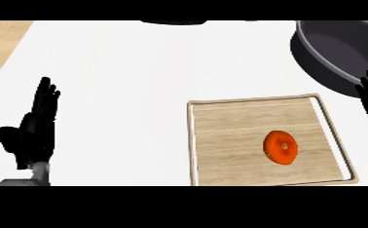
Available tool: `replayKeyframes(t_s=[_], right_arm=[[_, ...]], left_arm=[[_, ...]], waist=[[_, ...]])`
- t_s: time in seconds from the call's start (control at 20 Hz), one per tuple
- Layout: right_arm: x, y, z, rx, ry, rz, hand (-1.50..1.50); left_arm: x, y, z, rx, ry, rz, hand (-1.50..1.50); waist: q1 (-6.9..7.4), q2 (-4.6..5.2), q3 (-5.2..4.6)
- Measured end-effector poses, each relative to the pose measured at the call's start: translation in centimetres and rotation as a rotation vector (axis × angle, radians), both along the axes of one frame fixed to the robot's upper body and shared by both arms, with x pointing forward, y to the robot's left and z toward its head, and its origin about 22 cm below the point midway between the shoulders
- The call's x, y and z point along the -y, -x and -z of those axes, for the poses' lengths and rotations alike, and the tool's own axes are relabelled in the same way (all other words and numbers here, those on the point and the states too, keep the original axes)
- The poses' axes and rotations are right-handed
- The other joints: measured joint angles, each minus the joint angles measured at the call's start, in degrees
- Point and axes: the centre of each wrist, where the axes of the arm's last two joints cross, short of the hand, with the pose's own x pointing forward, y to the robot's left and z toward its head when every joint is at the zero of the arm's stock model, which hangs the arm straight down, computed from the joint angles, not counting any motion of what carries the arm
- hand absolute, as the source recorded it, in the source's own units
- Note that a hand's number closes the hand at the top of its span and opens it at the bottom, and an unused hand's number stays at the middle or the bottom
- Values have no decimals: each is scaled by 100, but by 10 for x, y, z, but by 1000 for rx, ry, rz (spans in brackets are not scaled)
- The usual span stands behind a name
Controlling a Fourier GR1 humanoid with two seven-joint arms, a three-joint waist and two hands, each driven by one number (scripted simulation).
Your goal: Pick the squash from the tray and place it in the pot
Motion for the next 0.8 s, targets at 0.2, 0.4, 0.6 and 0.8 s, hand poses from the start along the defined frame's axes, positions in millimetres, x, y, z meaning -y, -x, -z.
replayKeyframes(t_s=[0.2,0.4,0.6,0.8], right_arm=[[-6,1,-31,266,95,-88,150],[15,14,-62,477,317,-17,-150],[6,52,-27,596,392,116,-150],[-23,92,-10,758,417,97,-150]], left_arm=[[4,1,0,27,24,25,0],[20,3,1,61,67,75,0],[37,7,5,85,107,132,0],[44,8,8,97,119,167,0]], waist=[[-277,-102,59],[-680,-196,57],[-693,-167,82],[-606,-143,88]])
